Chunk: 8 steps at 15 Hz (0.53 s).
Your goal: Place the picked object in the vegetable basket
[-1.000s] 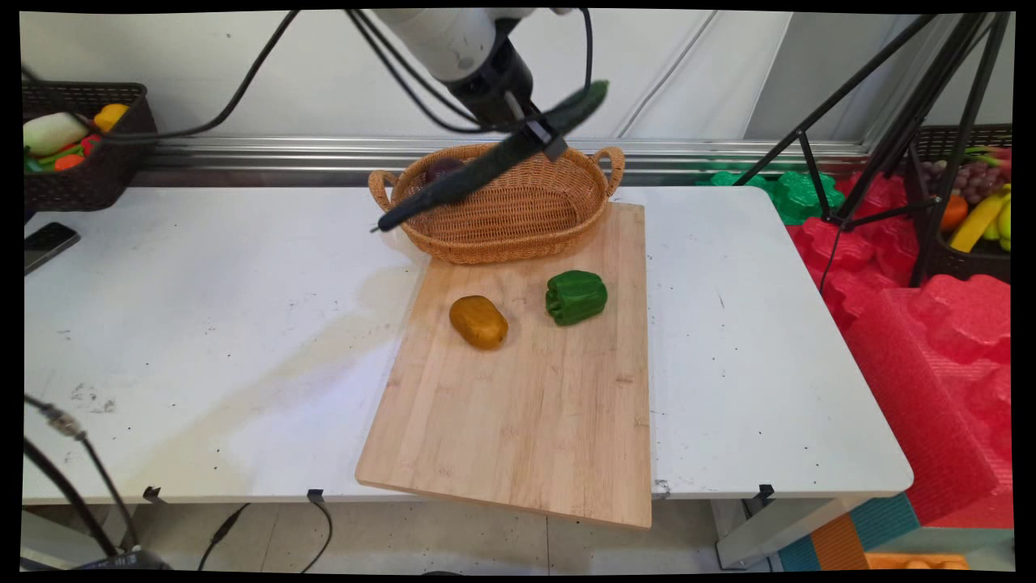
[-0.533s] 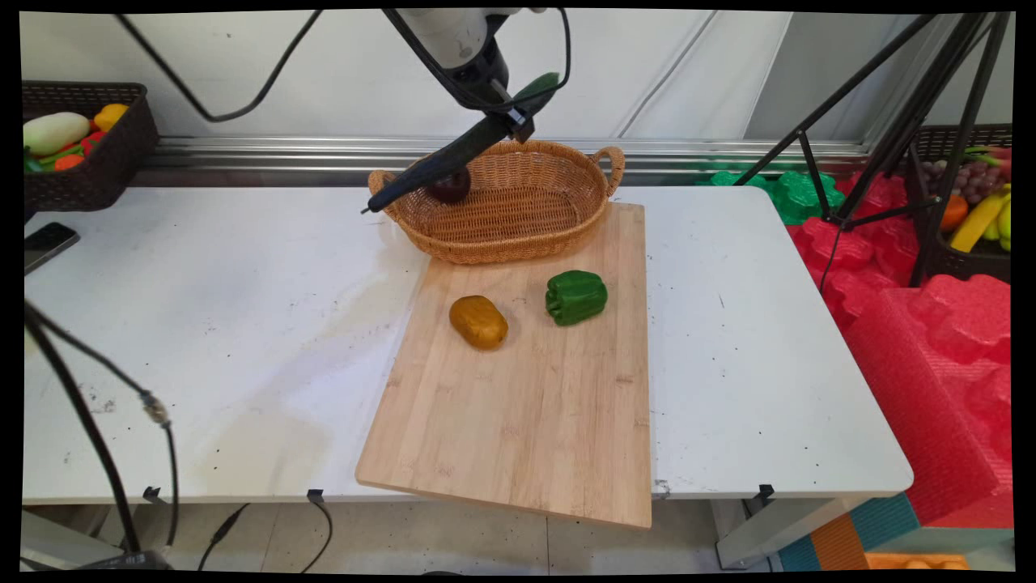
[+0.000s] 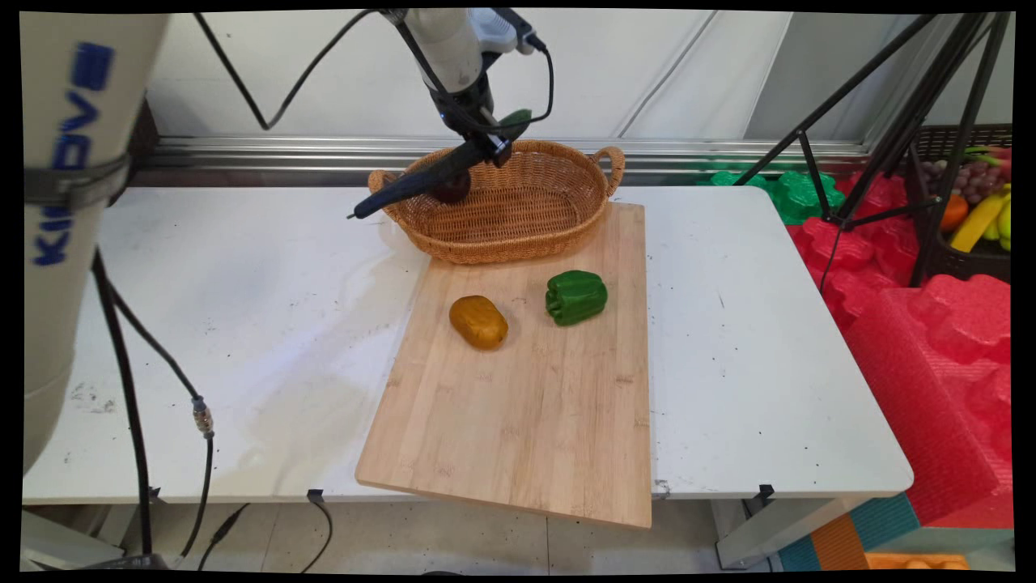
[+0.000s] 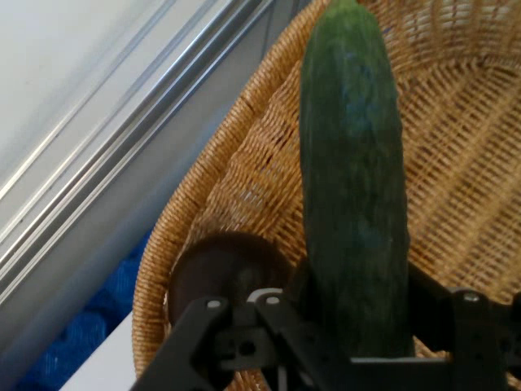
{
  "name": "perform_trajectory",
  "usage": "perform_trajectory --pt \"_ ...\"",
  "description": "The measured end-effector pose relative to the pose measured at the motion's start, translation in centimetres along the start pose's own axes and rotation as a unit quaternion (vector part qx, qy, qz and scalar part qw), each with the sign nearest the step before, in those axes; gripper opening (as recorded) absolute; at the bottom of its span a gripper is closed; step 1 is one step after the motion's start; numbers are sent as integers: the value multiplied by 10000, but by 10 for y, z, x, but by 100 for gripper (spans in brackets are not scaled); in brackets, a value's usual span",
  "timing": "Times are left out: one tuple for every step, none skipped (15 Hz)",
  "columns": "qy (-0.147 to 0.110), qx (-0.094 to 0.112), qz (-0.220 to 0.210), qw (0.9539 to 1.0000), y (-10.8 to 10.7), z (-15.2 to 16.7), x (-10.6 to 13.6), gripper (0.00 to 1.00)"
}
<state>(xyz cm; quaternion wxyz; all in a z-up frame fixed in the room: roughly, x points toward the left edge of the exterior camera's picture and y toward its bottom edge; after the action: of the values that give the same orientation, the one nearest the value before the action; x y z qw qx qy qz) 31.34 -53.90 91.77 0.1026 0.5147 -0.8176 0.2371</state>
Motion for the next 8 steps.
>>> perform_trajectory --pt "-83 5 49 10000 -2 8 1 0" --pt "-146 5 87 9999 -3 14 2 0" --pt "-215 5 124 9997 -5 21 2 0" --pt "-267 1 154 9995 -6 26 3 0" --pt "-319 -10 190 9993 -6 32 4 0" --pt "-346 -16 209 9992 -6 35 4 0" --pt "-380 -29 237 9990 -6 40 5 0" --pt "-413 -43 269 9988 -6 44 6 0"
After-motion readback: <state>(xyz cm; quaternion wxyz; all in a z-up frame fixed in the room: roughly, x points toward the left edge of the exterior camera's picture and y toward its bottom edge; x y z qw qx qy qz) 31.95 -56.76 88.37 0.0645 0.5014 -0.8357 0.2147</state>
